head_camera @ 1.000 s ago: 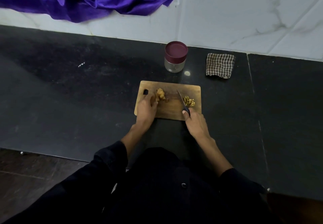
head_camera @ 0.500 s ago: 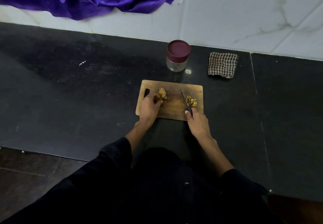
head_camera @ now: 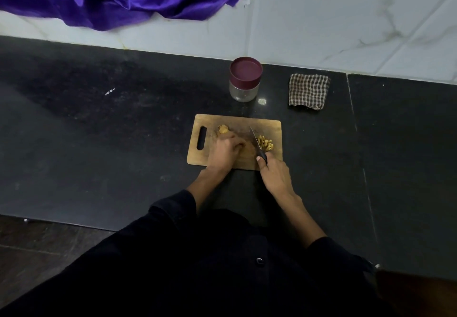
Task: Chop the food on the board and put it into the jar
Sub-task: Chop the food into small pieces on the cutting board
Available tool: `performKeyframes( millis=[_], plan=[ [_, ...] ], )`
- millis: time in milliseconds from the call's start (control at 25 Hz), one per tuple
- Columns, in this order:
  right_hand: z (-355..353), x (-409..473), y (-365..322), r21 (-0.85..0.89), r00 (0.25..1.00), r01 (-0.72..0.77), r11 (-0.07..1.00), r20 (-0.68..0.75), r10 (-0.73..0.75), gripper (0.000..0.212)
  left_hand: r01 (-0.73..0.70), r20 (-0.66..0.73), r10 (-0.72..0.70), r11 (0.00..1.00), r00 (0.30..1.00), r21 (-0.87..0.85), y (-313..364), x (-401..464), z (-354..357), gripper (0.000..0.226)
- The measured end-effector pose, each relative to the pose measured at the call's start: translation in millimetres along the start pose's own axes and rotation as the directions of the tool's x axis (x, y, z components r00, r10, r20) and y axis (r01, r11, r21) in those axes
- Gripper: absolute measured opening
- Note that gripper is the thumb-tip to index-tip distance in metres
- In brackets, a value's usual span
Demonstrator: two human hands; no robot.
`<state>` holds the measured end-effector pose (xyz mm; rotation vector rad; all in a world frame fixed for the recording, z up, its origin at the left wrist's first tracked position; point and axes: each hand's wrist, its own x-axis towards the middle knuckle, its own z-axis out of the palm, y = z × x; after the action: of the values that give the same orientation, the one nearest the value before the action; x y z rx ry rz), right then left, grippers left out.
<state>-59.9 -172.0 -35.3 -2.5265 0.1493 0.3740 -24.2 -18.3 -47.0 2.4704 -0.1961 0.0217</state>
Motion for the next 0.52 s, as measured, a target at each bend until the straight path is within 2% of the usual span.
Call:
performKeyframes(
  millis=[120, 200, 280, 400, 520],
  plan=[
    [-0.4, -0.2, 0.5, 0.005, 1.0, -0.006, 1.0, 0.005, 0.006, 0.03, -0.005, 0.02, 0.004, 0.998, 1.0, 0.057, -7.9, -8.1, 3.2, 0.026],
    [0.4, 0.2, 1.5, 0.021, 1.0, -0.008, 1.0, 0.005, 0.008, 0.029, 0.001, -0.037, -0.001, 1.0, 0.999, -0.001, -11.3, -15.2, 2.4, 0.029],
    [1.4, 0.5, 2.1, 0.025, 1.0, -0.005, 1.0, 0.004, 0.004, 0.029, 0.096, -0.12, -0.111, 0.987, 0.986, -0.128, -12.7, -22.1, -1.0, 0.031],
    [1.9, 0.5, 3.2, 0.02, 1.0, -0.003, 1.0, 0.004, 0.003, 0.029, 0.25, -0.169, -0.305, 0.925, 0.937, -0.287, -12.7, -22.7, -2.2, 0.027],
    [2.8, 1.5, 5.0, 0.031, 1.0, -0.002, 1.0, 0.005, 0.002, 0.028, 0.266, -0.205, -0.329, 0.922, 0.922, -0.283, -8.2, -17.2, -3.9, 0.02]
  ],
)
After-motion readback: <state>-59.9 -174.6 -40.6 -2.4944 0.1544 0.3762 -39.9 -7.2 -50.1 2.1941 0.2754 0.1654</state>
